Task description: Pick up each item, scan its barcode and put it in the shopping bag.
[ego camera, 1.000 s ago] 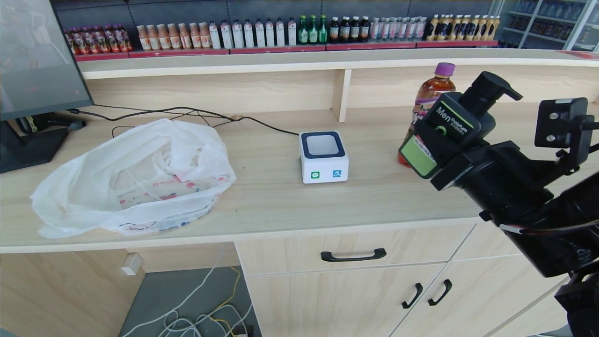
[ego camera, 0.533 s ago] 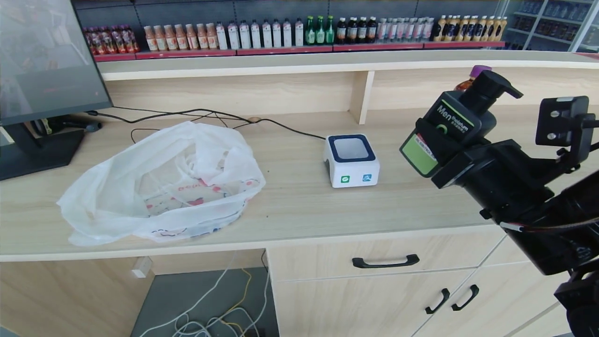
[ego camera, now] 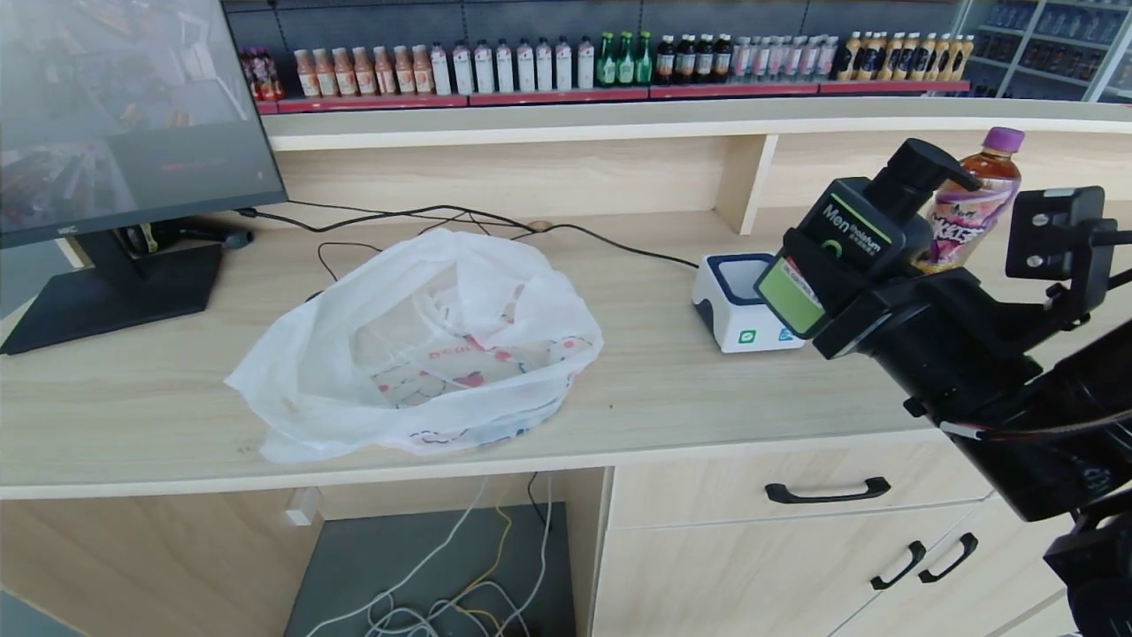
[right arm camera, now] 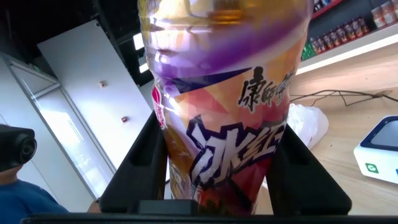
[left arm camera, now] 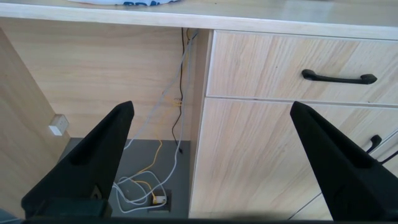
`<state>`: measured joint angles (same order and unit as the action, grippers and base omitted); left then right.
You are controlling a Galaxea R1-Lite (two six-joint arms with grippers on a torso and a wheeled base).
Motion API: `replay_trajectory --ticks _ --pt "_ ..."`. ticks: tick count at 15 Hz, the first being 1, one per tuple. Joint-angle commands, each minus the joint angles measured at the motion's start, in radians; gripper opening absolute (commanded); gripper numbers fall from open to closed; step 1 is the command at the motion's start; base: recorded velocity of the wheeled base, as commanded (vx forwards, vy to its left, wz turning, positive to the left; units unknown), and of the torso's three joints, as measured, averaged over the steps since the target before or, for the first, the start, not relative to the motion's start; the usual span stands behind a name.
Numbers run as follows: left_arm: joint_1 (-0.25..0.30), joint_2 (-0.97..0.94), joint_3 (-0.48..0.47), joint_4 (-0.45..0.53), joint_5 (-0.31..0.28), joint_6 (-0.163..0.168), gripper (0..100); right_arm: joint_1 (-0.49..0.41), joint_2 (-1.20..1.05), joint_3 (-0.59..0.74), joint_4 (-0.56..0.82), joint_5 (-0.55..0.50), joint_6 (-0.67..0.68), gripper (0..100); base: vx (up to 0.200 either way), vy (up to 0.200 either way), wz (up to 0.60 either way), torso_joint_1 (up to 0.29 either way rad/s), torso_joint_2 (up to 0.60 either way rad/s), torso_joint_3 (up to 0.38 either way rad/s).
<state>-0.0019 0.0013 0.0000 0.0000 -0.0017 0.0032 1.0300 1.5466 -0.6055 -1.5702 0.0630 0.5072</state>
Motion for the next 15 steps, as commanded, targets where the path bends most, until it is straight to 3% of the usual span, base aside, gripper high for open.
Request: replay_trajectory --ticks 1,15 --pt "0.0 0.0 0.0 0.0 0.0 0.0 100 0.001 -0.016 0.01 -0.001 0.003 0.001 0 0.0 0.0 0.0 0.0 0.0 0.0" --pt "0.0 0.0 0.0 0.0 0.0 0.0 100 -0.001 -0.002 0.01 -0.001 -0.008 -0.055 0 0.0 0.0 0.0 0.0 0.0 0.0"
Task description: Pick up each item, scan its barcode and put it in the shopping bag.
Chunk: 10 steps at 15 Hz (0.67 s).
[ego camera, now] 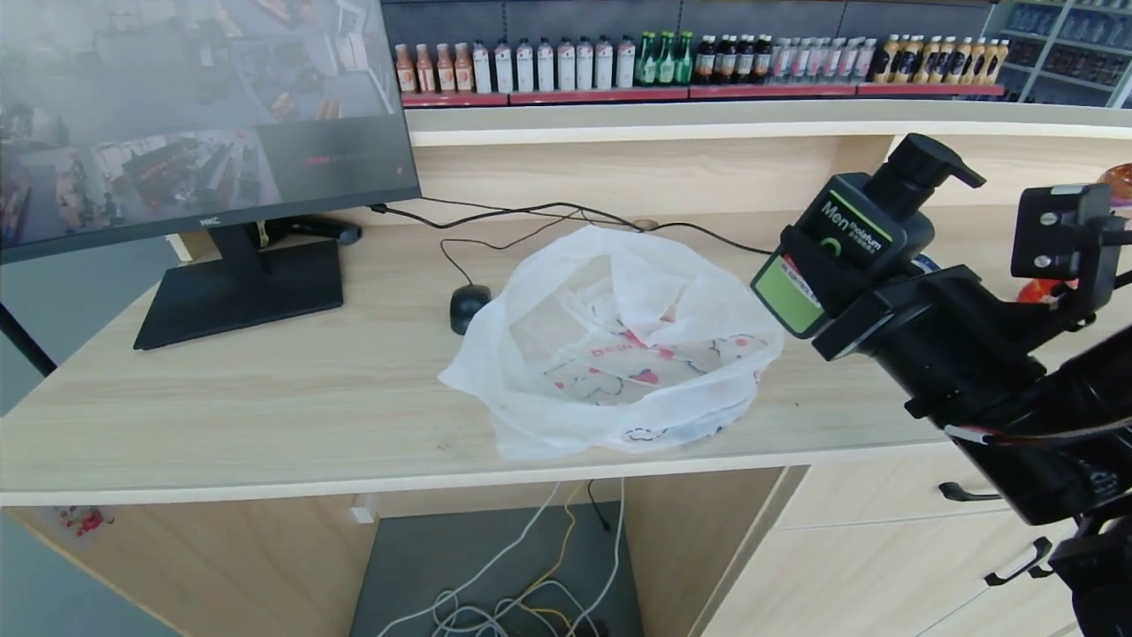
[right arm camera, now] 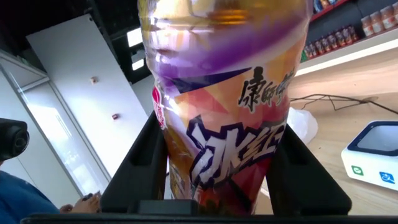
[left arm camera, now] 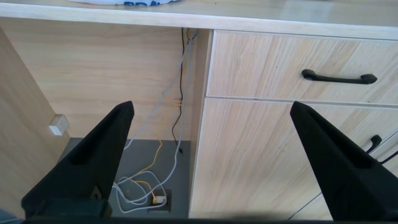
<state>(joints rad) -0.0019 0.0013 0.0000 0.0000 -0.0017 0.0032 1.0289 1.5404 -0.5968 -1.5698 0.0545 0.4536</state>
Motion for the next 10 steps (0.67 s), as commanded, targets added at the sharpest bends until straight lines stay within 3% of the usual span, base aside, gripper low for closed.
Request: replay_trajectory --ticks 1,5,10 --pt "0.0 0.0 0.0 0.0 0.0 0.0 100 0.0 0.007 0.008 -0.001 -0.001 -0.033 0 0.0 0.0 0.0 0.0 0.0 0.0" --pt "0.0 0.0 0.0 0.0 0.0 0.0 100 -0.017 0.009 0.032 -0.001 -0.079 -0.115 0 0.0 0.0 0.0 0.0 0.0 0.0" --pt "0.0 0.0 0.0 0.0 0.0 0.0 100 -0.207 -0.02 0.089 0.077 -0.102 -0.282 0 0.0 0.0 0.0 0.0 0.0 0.0"
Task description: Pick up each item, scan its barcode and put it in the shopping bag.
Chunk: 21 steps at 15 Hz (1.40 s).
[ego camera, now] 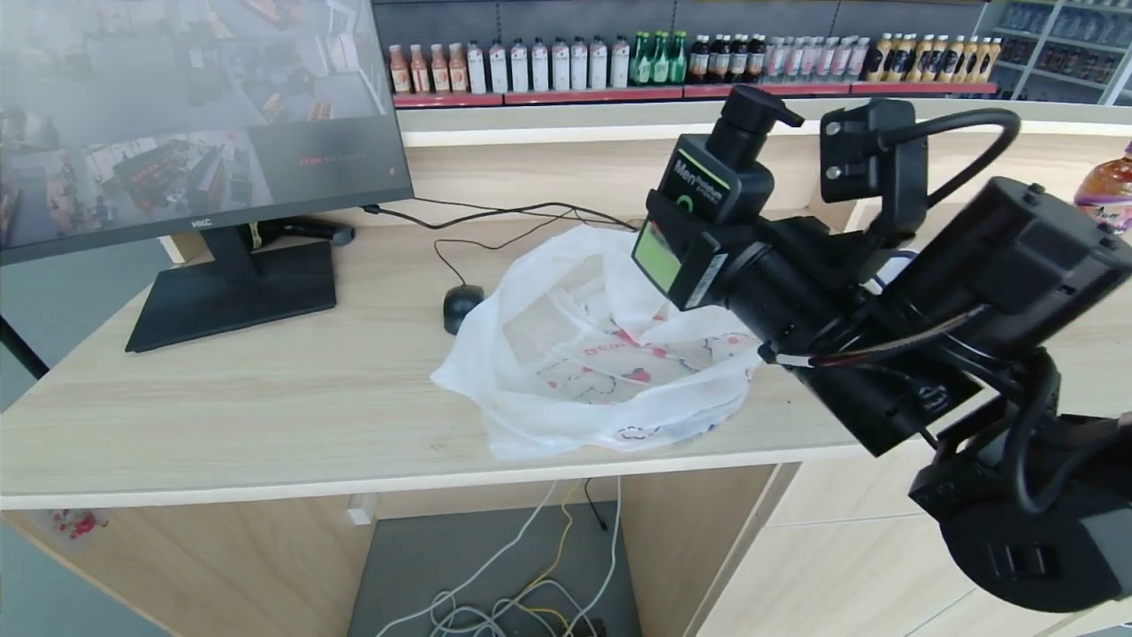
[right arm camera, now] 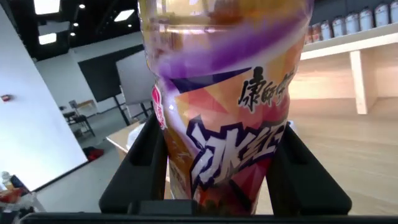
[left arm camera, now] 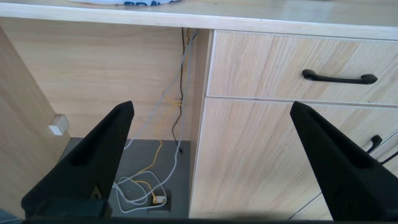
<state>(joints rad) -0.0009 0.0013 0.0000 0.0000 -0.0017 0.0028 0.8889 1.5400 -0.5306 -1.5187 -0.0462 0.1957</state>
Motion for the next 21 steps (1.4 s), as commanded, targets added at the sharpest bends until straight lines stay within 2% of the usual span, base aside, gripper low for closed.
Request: replay_trajectory --ticks 1,4,8,12,21 --pt "-0.001 0.0 0.0 0.0 0.0 0.0 100 -0.082 -0.029 0.027 0.046 -0.001 -0.044 0 0.0 0.0 0.0 0.0 0.0 0.0" --pt "-0.001 0.0 0.0 0.0 0.0 0.0 100 -0.137 -0.087 0.011 0.175 -0.049 -0.193 0 0.0 0.0 0.0 0.0 0.0 0.0" --pt "-0.001 0.0 0.0 0.0 0.0 0.0 100 -0.137 -0.103 -0.011 0.195 -0.23 -0.334 0 0.0 0.0 0.0 0.0 0.0 0.0" --pt "-0.001 0.0 0.0 0.0 0.0 0.0 100 -0.153 -0.113 -0.048 0.176 -0.239 -0.443 0 0.0 0.0 0.0 0.0 0.0 0.0" --pt "-0.001 0.0 0.0 0.0 0.0 0.0 100 -0.157 -0.109 -0.026 0.176 -0.127 -0.262 0 0.0 0.0 0.0 0.0 0.0 0.0"
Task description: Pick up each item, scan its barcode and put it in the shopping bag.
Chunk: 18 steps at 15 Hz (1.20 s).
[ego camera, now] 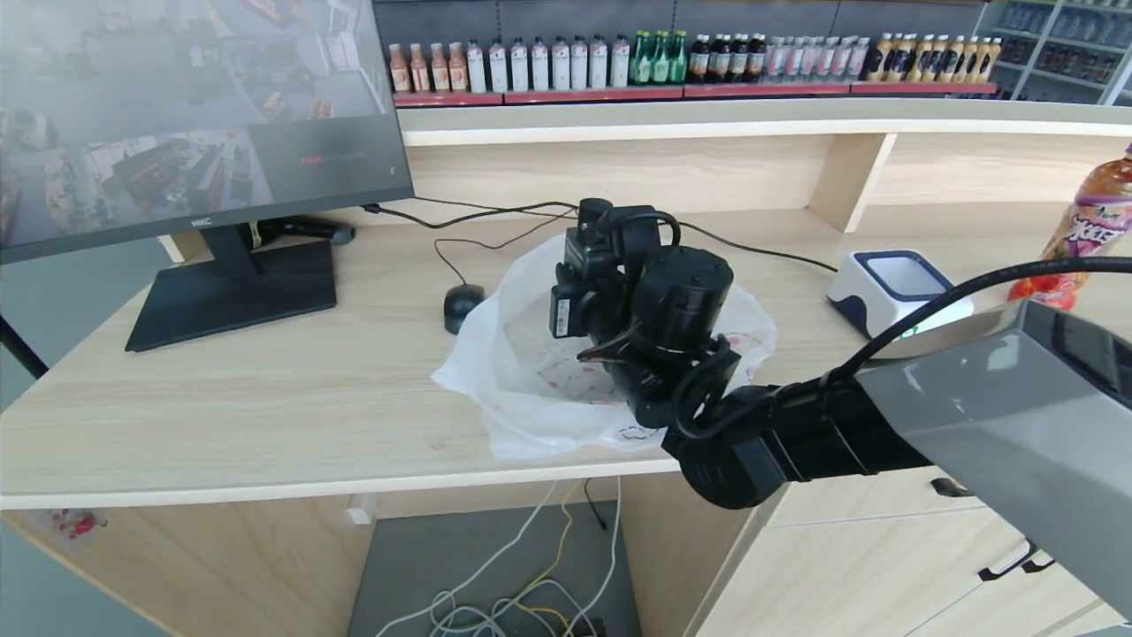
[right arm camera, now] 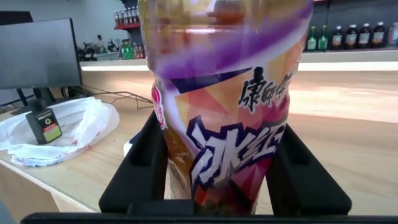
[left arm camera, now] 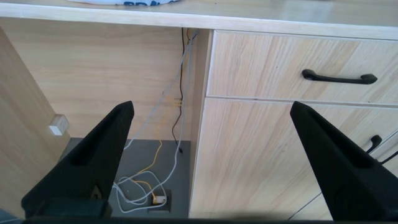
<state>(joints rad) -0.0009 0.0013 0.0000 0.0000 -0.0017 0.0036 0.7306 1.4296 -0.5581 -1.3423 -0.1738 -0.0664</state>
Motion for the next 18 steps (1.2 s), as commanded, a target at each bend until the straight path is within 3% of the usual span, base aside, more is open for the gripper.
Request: replay_trajectory --ticks 1,4,10,18 --pt "-0.001 0.0 0.0 0.0 0.0 -0.001 100 0.001 0.005 0.003 0.0 0.002 0.013 0 0.0 0.0 0.0 0.0 0.0 0.0" --pt "-0.001 0.0 0.0 0.0 0.0 -0.002 100 0.001 0.012 0.006 0.0 0.002 0.016 0 0.0 0.0 0.0 0.0 0.0 0.0" --pt "-0.001 0.0 0.0 0.0 0.0 -0.002 100 -0.017 0.008 0.118 -0.034 0.002 0.025 0 0.0 0.2 0.0 0.005 0.0 0.003" --pt "-0.001 0.0 0.0 0.0 0.0 -0.002 100 -0.051 0.014 0.121 -0.04 0.002 0.028 0 0.0 0.2 0.0 0.002 0.0 0.003"
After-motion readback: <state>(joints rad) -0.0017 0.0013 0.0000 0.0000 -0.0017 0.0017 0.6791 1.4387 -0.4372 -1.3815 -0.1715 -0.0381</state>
